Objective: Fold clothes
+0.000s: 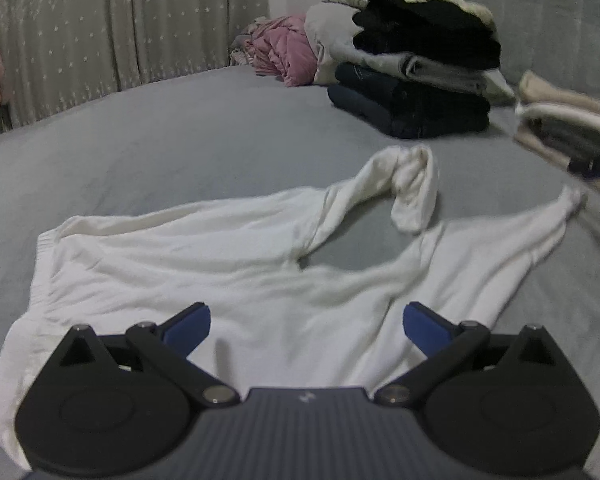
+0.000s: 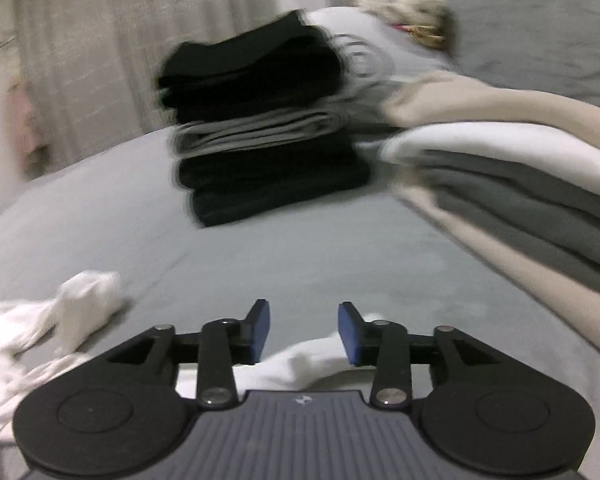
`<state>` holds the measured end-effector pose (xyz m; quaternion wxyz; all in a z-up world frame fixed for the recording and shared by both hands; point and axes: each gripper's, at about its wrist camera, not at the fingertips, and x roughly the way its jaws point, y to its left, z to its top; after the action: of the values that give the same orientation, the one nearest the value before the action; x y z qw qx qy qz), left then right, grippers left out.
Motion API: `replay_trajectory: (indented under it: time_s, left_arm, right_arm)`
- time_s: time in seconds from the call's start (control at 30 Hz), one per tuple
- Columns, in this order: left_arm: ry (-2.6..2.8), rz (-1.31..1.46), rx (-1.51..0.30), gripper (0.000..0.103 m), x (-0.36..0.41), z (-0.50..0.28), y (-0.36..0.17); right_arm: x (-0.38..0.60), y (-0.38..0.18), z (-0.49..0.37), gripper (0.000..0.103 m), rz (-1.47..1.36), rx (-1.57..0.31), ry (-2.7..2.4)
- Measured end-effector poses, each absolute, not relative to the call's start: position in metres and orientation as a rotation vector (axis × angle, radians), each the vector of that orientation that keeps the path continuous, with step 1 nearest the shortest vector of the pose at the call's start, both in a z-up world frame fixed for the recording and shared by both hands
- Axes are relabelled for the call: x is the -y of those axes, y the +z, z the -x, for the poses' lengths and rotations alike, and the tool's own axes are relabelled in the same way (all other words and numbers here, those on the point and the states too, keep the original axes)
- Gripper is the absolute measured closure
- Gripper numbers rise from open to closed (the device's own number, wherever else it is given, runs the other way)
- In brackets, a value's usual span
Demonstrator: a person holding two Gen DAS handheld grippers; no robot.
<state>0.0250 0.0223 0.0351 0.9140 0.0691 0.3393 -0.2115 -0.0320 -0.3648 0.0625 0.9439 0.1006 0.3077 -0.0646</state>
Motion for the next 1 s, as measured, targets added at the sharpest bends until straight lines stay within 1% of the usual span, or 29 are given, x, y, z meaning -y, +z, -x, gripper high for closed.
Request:
replay_trajectory:
  time_s: [0.27, 0.4, 0.47, 0.6, 0.7, 0.77, 0.8, 0.83, 0.87, 0.9, 0.93, 1.0]
  left_arm:
    - [-0.383, -0.086, -0.7, 0.0, -0.018, -0.05, 0.03]
    - [-0.359, -0.008, -0.731, 0.0, -0.02, -0.064, 0.019]
    - [-0.352, 0.005, -0.737, 0.0, -0.021, -0.067, 0.015]
    - [-0.355, 0.01, -0.738, 0.0, -0.027, -0.07, 0.011]
    - [-0.369, 0.033, -0.741, 0.0, -0.033, -0.072, 0.012]
    - [-0.377, 0.044, -0.744, 0.0, -0.037, -0.073, 0.012]
    - [-0.378, 0.046, -0.744, 0.0, -0.04, -0.073, 0.013]
    - [-0.38, 0.048, -0.745, 0.0, -0.041, -0.073, 0.014]
    - [-0.382, 0.05, -0.746, 0.0, -0.042, -0.074, 0.014]
    - [-0.384, 0.051, -0.747, 0.0, -0.044, -0.074, 0.015]
    - [-0.383, 0.051, -0.744, 0.0, -0.045, -0.074, 0.016]
    - [-0.382, 0.053, -0.74, 0.0, -0.047, -0.074, 0.017]
  right_arm:
    - [0.313, 0.053, -0.009, 0.06, -0.21, -0.704, 0.044]
    - [0.277, 0.044, -0.038, 0.049, -0.275, -0.746, 0.151]
    - [0.264, 0.04, -0.051, 0.046, -0.313, -0.771, 0.189]
    - [0.241, 0.031, -0.071, 0.035, -0.357, -0.801, 0.226]
    - [0.223, 0.03, -0.081, 0.034, -0.325, -0.771, 0.196]
    - [0.217, 0.031, -0.084, 0.052, -0.298, -0.742, 0.115]
    - [0.216, 0.031, -0.085, 0.067, -0.281, -0.733, 0.078]
    - [0.214, 0.032, -0.086, 0.076, -0.232, -0.733, 0.034]
    - [0.212, 0.033, -0.086, 0.08, -0.19, -0.727, 0.009]
    - [0.212, 0.034, -0.086, 0.086, -0.159, -0.719, -0.002]
    - [0.21, 0.038, -0.083, 0.088, -0.093, -0.702, -0.016]
    - [0.206, 0.046, -0.076, 0.088, 0.062, -0.646, -0.049]
